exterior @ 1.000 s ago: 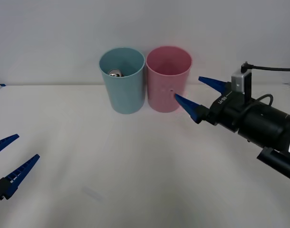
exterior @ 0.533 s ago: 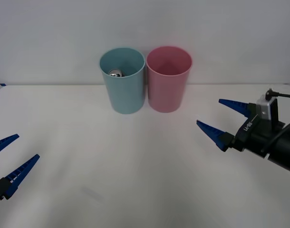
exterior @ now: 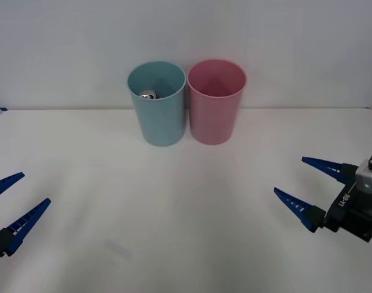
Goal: Grasp the object on the table and drop it into the matching bin: aluminum can to the light blue bin, PET bottle to the pink bin.
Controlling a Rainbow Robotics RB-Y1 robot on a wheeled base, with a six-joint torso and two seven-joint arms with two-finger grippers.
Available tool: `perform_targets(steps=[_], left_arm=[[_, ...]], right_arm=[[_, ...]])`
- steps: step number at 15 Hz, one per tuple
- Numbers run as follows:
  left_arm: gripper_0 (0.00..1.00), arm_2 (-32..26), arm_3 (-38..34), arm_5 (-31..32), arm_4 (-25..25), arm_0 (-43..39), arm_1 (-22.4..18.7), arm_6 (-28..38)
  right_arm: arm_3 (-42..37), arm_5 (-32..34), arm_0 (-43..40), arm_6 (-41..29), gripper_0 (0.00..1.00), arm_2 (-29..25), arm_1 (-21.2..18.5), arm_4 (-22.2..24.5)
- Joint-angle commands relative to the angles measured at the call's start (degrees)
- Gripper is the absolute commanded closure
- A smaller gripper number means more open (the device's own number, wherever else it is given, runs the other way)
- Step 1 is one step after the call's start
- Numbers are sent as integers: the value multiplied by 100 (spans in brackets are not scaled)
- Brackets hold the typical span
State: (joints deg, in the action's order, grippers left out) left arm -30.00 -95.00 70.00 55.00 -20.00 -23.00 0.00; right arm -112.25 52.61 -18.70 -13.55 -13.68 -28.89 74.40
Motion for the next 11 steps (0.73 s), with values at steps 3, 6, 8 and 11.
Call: perform_targets(steps=[3, 6, 8, 11], left_arm=[[0, 0, 0, 0, 0, 0, 0, 0], [0, 0, 0, 0, 0, 0, 0, 0], [0, 0, 0, 0, 0, 0, 0, 0], [0, 0, 0, 0, 0, 0, 0, 0]], right_arm=[[1, 794, -301, 36, 0, -583, 367, -75], [1, 917, -450, 45, 0, -706, 428, -84], [1, 935, -494, 45, 0, -724, 428, -75], [1, 935, -494, 45, 0, -724, 428, -75]])
